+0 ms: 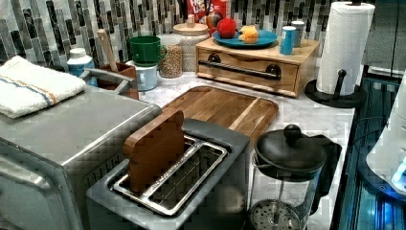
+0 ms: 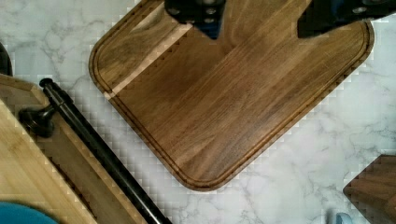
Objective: Open the drawer.
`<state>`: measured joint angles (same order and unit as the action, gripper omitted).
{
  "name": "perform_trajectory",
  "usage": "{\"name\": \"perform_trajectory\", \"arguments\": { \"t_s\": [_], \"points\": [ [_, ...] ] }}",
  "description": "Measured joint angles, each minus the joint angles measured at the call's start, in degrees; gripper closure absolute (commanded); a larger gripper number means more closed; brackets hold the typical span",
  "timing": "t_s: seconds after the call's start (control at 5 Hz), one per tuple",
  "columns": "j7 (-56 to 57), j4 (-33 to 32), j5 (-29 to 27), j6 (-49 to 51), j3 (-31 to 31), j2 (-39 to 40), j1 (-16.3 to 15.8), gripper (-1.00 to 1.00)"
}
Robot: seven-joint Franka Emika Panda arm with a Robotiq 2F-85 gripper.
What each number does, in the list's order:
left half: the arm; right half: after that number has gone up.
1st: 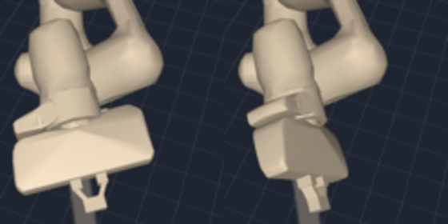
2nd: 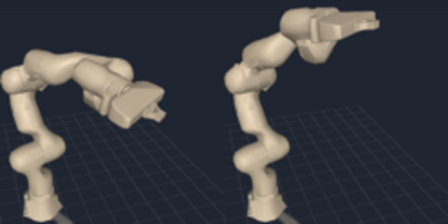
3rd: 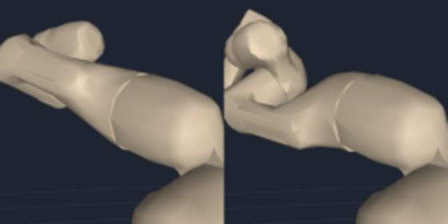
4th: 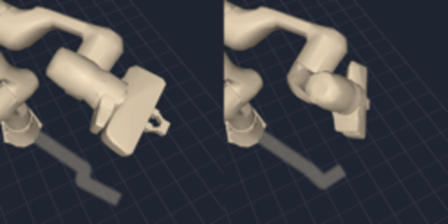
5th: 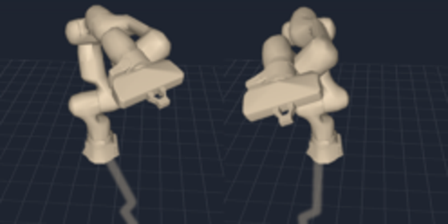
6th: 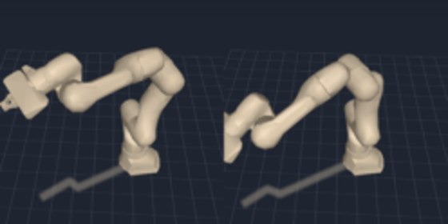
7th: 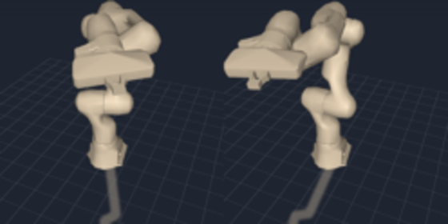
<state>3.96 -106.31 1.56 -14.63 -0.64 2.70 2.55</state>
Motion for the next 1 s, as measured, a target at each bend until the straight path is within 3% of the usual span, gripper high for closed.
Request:
{"name": "perform_trajectory", "arguments": {
  "t_s": [0.8, 1.0],
  "points": [
    [3.27, -2.63, 1.39, -2.34, -0.13, -0.34, 1.6, -1.0],
    [6.8, -6.21, 1.71, -13.2, -0.07, -0.1, 1.99, -1.0]
  ]
}}
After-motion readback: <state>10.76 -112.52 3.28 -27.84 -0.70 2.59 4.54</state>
